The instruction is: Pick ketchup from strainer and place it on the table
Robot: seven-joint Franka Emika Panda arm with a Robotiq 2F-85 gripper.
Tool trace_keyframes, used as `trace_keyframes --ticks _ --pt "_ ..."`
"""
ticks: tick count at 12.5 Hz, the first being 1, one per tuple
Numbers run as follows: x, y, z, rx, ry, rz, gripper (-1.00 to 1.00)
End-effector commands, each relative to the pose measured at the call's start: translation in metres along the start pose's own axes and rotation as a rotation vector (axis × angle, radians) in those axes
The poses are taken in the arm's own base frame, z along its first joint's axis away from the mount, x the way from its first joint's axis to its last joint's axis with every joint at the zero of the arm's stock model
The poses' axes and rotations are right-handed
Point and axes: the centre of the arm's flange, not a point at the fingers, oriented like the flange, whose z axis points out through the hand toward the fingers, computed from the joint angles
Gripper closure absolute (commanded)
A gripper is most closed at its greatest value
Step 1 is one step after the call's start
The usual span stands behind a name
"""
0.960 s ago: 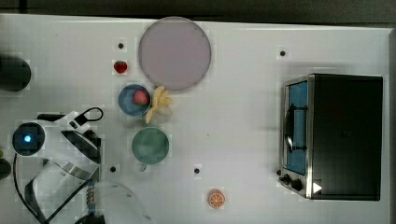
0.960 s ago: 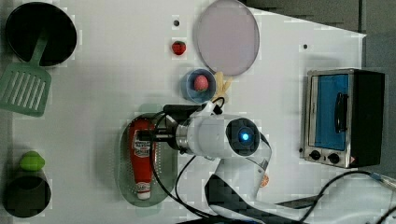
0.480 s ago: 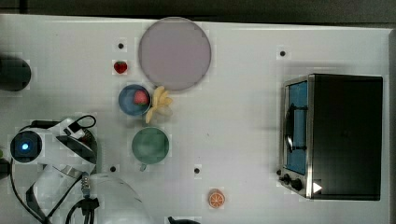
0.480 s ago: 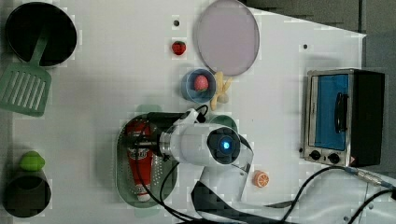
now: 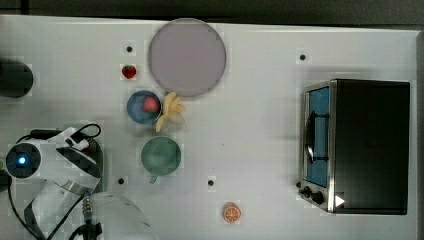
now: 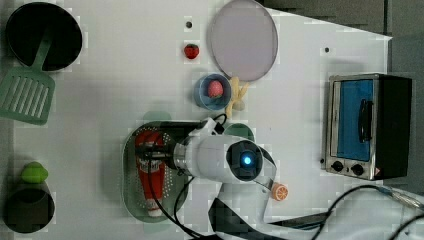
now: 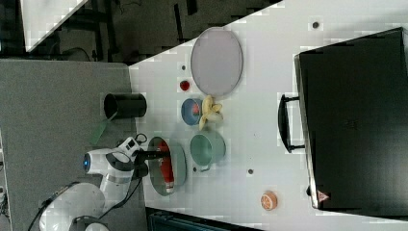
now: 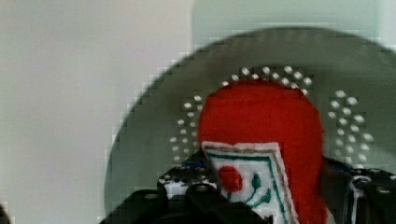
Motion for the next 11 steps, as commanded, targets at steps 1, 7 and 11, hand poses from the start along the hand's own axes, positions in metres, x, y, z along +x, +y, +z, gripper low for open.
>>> trace_keyframes --ticks 1,7,11 --pt "0.001 -0.012 -0.082 0.023 0.058 0.115 -0.18" --pt "0.033 0.007 -0.205 0.007 0.117 0.143 -0.18" --pt "0.081 0.067 -0.249 -0.015 -0.017 0.124 -0.18"
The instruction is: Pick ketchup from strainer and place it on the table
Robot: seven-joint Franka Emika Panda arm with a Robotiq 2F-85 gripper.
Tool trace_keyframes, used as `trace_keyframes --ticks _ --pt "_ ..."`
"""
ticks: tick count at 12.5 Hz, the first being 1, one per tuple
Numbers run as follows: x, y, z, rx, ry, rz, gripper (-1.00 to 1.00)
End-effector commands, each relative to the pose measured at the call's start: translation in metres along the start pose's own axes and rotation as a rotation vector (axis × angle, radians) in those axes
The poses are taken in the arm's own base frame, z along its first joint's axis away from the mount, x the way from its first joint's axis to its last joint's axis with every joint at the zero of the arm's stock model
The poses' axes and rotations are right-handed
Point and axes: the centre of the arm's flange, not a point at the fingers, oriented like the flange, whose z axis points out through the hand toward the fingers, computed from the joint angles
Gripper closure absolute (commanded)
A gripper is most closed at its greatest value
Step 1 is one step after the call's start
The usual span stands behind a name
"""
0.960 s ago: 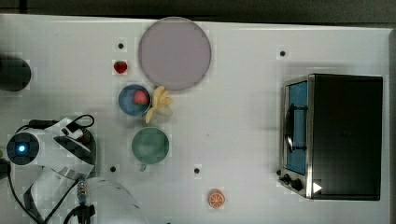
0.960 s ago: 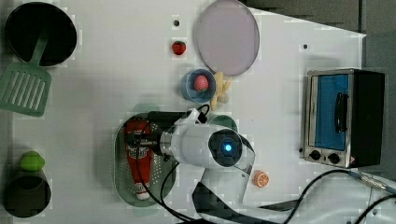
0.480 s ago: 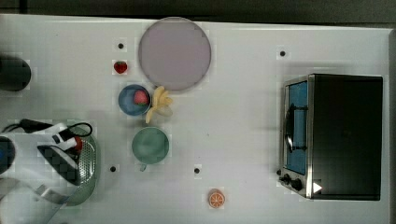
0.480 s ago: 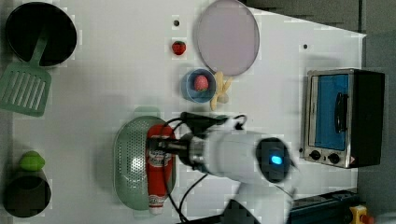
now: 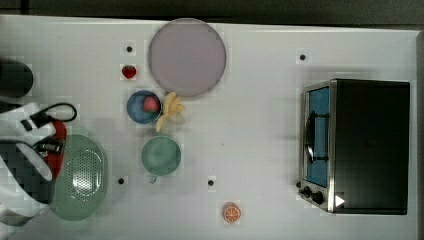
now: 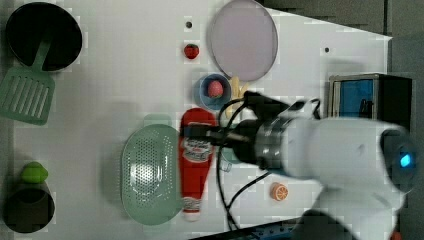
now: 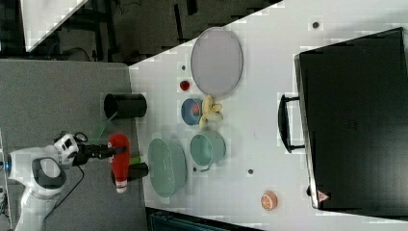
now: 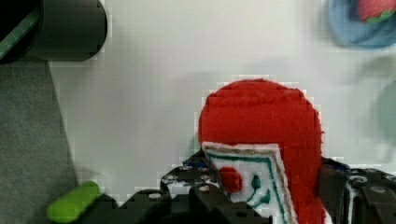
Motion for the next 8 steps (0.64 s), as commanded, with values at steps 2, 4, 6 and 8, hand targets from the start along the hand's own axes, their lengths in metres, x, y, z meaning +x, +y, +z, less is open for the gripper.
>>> trace_keyframes --ticks 2,4,6,8 --pt "0.096 0.104 -0.019 -0.036 -0.070 -0.004 -0.18" --pt "0.133 0.152 -0.030 -0.031 -0.045 0.028 -0.18" --pt "0.162 0.208 -0.032 -0.040 -0.037 0.056 -0.18" --pt "0.185 0.267 -0.032 -0.052 -0.036 0.074 -0.18"
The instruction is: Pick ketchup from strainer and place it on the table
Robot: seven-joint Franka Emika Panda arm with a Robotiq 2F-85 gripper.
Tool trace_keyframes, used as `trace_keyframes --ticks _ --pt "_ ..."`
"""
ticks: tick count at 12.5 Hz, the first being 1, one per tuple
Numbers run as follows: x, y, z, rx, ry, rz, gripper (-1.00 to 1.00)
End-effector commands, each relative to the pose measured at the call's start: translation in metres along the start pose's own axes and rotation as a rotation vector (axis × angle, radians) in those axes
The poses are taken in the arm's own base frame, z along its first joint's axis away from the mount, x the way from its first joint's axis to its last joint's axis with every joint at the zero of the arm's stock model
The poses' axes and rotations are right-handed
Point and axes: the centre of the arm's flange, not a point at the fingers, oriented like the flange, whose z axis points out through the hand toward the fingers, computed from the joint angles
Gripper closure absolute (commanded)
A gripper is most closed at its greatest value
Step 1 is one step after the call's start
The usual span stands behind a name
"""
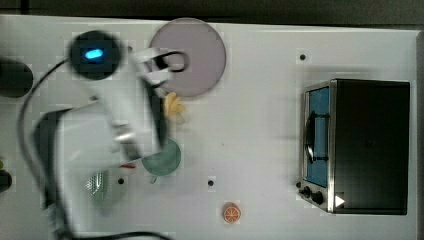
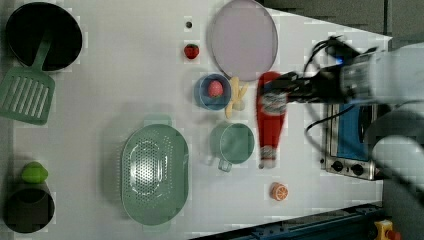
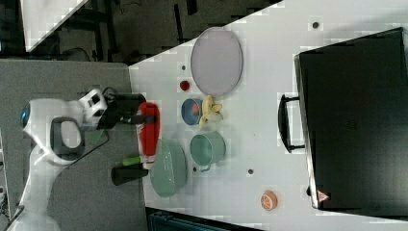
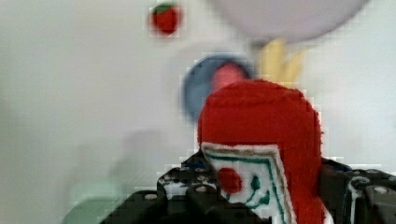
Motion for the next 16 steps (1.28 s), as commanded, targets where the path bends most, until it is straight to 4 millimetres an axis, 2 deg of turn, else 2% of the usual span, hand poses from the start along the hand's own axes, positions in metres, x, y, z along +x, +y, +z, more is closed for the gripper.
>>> trace_keyframes --ticks 1,4,6,8,12,14,15,16 --pt "0.053 0.107 -0.012 0.003 0.015 0.016 -0.18" --pt "0.068 0.179 0.015 -0.020 -0.028 0.096 -0.18" --pt "0.066 0.207 0.037 -0.028 -0.040 0.142 -0.18" --pt "0.059 0.216 0.065 -0.022 -0.020 0.154 -0.18" --pt "0.034 0.221 0.133 -0.011 -0.045 0.154 -0.18" --pt "0.030 0.223 0.162 0.003 -0.056 0.157 -0.18" --pt "0.030 0.225 0.172 0.011 -0.050 0.162 -0.25" --pt "0.029 0.228 0.180 0.016 -0.048 0.168 -0.44"
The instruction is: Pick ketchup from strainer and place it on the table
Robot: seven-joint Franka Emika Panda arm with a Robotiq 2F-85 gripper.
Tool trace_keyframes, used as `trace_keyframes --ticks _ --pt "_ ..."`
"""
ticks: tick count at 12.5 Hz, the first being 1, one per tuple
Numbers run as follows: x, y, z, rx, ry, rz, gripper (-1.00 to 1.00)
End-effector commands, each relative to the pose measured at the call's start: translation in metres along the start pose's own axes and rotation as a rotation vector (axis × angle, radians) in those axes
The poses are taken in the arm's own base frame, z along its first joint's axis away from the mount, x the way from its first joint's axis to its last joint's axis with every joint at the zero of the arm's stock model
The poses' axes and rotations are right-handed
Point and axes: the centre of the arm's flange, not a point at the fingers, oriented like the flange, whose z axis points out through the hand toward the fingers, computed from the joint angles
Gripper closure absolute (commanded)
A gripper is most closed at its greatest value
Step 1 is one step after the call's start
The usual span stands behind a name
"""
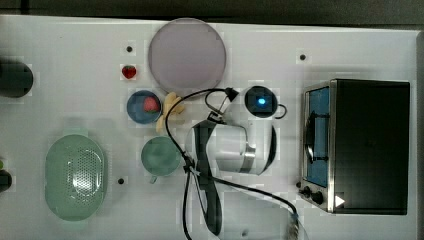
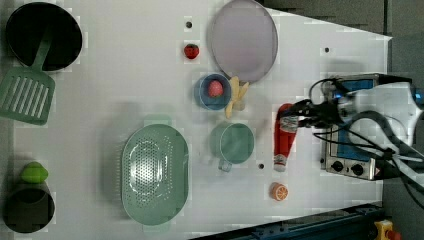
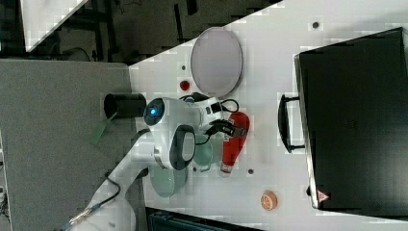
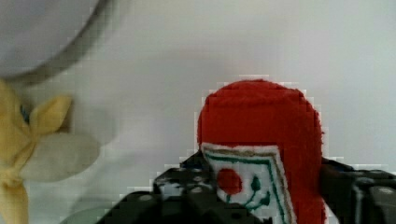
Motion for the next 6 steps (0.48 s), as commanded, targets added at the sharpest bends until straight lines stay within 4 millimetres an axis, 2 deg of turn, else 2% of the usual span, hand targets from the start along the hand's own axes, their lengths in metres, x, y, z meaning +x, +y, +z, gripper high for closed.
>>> trace_keyframes --ticks 1,2,3,4,6 --pt "0.008 -0.004 -0.005 0.017 0.072 -0.041 -0.66" --pt "0.008 -0.005 -0.008 0.019 0.081 -0.043 -0.88" --pt "0.007 -0.007 -0.014 0.018 0.090 -0.045 -1.00" --pt "0.007 -0.009 -0.027 0.017 0.104 -0.047 -1.00" --pt "0.009 -0.016 -0.071 0.022 0.165 -0.018 -1.00"
